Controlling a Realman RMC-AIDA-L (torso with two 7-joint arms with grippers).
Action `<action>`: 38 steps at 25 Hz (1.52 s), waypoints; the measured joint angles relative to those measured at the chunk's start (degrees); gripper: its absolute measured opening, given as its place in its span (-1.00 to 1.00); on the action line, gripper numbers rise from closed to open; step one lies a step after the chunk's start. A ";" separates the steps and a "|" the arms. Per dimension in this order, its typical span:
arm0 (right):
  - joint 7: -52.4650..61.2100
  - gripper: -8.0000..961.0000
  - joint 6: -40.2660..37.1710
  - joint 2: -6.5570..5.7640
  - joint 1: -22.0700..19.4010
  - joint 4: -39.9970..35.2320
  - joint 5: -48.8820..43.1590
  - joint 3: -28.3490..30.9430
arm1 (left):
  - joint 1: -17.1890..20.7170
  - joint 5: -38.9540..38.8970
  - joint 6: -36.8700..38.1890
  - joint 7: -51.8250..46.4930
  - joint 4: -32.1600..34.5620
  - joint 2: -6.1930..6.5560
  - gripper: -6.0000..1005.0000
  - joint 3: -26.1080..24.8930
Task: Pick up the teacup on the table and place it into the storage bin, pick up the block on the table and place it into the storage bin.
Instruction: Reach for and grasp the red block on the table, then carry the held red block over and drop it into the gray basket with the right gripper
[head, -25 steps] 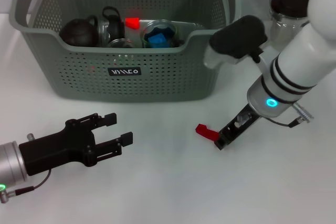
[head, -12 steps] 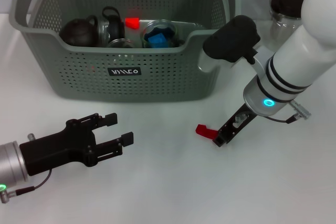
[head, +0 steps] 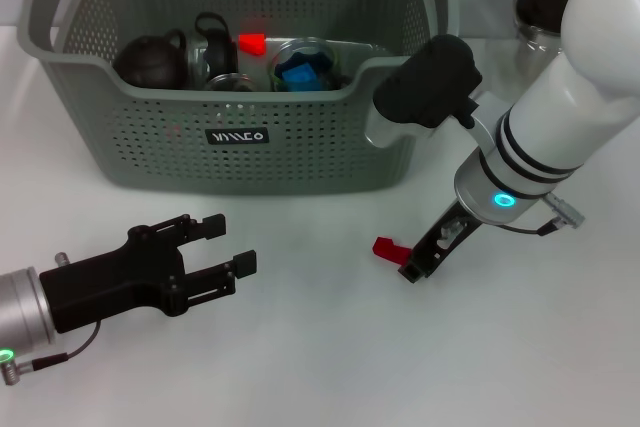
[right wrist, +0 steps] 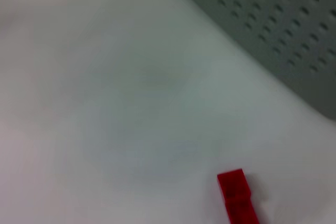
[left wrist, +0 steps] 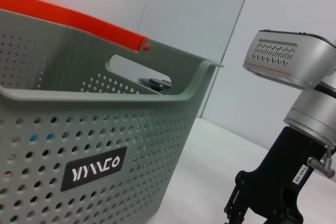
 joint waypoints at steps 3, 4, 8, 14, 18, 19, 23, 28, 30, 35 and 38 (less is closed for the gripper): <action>0.16 -0.11 0.16 0.07 0.00 -0.21 0.06 -0.56 | 0.01 -0.02 0.00 0.00 -0.01 0.00 0.50 -0.04; 0.30 -0.11 0.21 0.07 0.00 -0.09 0.06 -0.83 | 0.01 -0.04 0.00 0.00 -0.01 0.00 0.50 -0.04; 0.65 -0.38 0.14 0.09 0.11 0.45 0.06 -1.34 | 0.17 -0.16 0.07 0.00 -0.01 0.00 0.50 -0.07; 1.48 -0.57 -0.34 0.01 -0.41 -0.69 0.05 -1.03 | 0.39 -0.32 0.23 0.00 -0.01 0.08 0.51 -0.08; 1.90 -0.57 -3.53 -0.42 -2.88 -7.02 0.03 0.72 | 0.45 -0.35 0.25 0.00 -0.01 0.09 0.51 -0.08; 1.72 -0.57 -5.30 -0.46 -4.19 -10.22 0.03 2.20 | 0.45 -0.36 0.29 0.00 -0.01 0.10 0.51 -0.08; -0.70 -0.57 -12.98 -0.55 -9.88 -25.94 2.15 9.42 | 0.45 -0.36 0.31 0.00 -0.01 0.09 0.51 -0.07; -6.68 -0.57 -21.04 -0.64 -14.25 -40.99 14.82 22.02 | 0.41 -0.36 0.16 -0.07 -0.01 0.22 0.51 -0.08; -9.21 -0.57 -20.38 -0.68 -14.59 -43.56 19.98 26.34 | 0.33 -0.35 0.17 -0.09 -0.01 0.23 0.51 -0.08; -14.02 -0.57 -3.09 -0.65 -9.52 -36.25 22.48 26.09 | 0.03 -0.34 0.26 -0.18 -0.01 0.03 0.51 -0.06; -13.88 -0.57 2.48 -0.63 -4.52 -29.32 19.27 25.49 | 0.01 -0.36 0.40 -0.28 -0.01 -0.01 0.51 -0.05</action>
